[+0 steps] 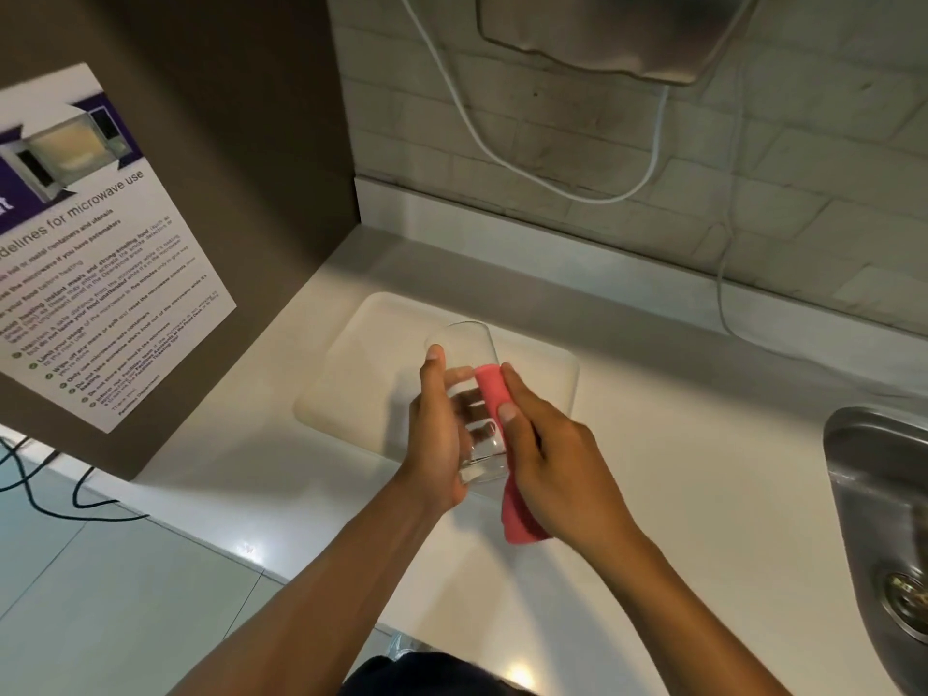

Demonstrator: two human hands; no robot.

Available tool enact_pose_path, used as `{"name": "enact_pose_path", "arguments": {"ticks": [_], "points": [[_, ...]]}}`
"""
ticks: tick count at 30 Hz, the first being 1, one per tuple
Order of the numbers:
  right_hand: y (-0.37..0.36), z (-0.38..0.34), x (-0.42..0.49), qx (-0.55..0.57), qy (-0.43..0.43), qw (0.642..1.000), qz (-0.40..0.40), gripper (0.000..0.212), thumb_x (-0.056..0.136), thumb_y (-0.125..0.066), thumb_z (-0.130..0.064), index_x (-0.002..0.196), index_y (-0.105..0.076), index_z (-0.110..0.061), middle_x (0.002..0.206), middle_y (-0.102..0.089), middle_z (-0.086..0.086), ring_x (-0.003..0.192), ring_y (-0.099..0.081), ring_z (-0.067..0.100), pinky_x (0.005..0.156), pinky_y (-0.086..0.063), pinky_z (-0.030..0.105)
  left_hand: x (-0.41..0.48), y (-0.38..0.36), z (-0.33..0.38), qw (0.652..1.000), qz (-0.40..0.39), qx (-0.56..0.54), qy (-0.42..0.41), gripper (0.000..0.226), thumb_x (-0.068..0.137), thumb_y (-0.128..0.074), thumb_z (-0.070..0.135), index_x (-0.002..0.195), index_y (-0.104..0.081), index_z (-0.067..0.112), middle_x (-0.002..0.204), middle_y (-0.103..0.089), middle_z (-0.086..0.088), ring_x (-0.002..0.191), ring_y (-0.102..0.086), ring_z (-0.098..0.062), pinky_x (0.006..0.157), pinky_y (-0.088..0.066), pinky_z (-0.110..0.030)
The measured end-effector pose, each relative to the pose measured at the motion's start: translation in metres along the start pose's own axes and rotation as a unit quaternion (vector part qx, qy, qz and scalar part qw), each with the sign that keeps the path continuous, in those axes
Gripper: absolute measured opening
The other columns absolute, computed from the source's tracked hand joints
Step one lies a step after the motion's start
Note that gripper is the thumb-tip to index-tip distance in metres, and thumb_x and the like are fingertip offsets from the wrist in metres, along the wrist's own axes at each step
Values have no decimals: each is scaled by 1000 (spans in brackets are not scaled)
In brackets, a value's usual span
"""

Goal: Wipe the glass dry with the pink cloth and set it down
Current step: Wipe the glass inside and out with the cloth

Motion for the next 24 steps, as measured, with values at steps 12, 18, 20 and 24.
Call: {"name": "enact_pose_path", "arguments": {"ticks": [12,18,20,24], "points": [[-4,-21,-14,-95,52,994,12,58,99,-20,-55,152,-29,-35,152,-43,-8,124,-57,19,100,-32,8,-4,4,0,999,32,-22,13,68,98,-42,76,127,-67,20,119,-79,-20,109,-76,-41,96,-61,-58],[-10,-14,-26,-122,68,990,-11,51,104,-29,-46,152,-31,-32,151,-41,-11,123,-58,18,93,-19,-6,-3,7,1,999,46,-20,-4,61,102,-41,72,124,-63,20,123,-76,-17,107,-76,-36,89,-63,-52],[-6,-8,-18,-98,30,995,-9,62,96,-18,-55,153,-30,-33,153,-43,-6,126,-56,21,103,-25,8,-6,4,-5,998,52,-18,9,65,102,-39,73,128,-64,19,119,-77,-18,105,-76,-38,90,-63,-53],[-12,-14,-21,-119,74,990,-30,55,101,-24,-49,155,-24,-38,160,-30,-7,132,-50,18,102,-28,14,-3,5,-2,999,27,-29,2,65,99,-43,74,124,-65,19,118,-78,-20,103,-77,-39,90,-62,-53]]}}
Point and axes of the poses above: each hand's wrist, its own x-axis towards the middle knuckle, its own y-axis out of the back of the hand, z = x × y, the point moved 8 cm from there along x, towards the middle knuckle
